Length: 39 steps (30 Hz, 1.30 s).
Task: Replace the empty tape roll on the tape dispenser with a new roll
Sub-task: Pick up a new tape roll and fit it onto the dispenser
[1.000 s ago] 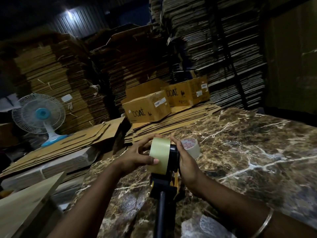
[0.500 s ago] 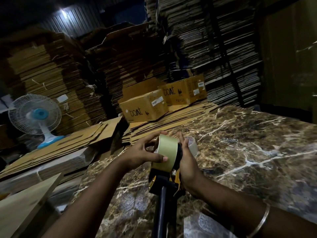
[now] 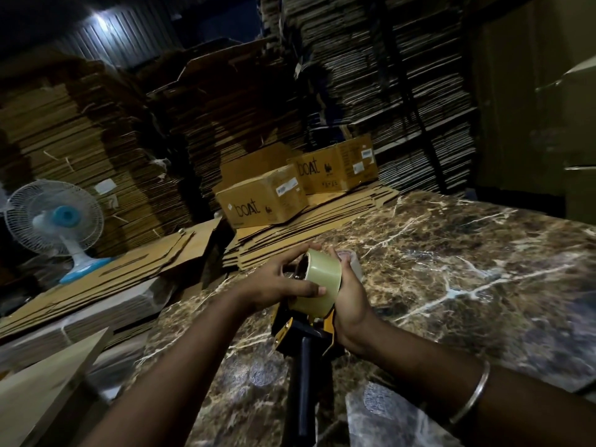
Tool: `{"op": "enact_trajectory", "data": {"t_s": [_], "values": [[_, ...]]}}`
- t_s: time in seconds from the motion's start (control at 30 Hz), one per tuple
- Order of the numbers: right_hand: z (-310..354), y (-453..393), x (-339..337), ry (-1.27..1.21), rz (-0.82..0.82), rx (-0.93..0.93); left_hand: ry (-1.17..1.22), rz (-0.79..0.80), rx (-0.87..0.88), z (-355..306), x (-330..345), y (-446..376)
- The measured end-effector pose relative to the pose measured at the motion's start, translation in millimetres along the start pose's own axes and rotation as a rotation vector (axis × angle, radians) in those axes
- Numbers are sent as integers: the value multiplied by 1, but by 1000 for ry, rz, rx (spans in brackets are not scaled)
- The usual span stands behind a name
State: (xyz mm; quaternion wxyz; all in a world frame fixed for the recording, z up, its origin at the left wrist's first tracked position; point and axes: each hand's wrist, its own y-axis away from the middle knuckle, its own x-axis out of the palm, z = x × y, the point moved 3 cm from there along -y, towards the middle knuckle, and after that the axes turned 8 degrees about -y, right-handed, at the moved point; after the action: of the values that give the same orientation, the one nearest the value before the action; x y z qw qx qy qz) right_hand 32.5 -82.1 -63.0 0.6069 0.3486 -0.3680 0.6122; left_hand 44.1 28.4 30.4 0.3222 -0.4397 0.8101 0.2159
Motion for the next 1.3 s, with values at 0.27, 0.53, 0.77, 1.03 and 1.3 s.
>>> {"op": "enact_trajectory", "data": {"t_s": [0.27, 0.53, 0.77, 1.03, 1.3], "values": [[7, 15, 4, -45, -5, 91, -132, 70, -149, 2, -11, -11], [22, -22, -19, 274, -268, -51, -493, 97, -169, -11, 13, -37], [31, -17, -26, 902, -305, -109, -579, 142, -188, -6, 25, -46], [28, -24, -33, 1016, -439, -143, -71, -399, 73, 19, 0, 1], [32, -12, -22, 1345, -370, -352, 157, -938, 74, 87, 25, 57]]}}
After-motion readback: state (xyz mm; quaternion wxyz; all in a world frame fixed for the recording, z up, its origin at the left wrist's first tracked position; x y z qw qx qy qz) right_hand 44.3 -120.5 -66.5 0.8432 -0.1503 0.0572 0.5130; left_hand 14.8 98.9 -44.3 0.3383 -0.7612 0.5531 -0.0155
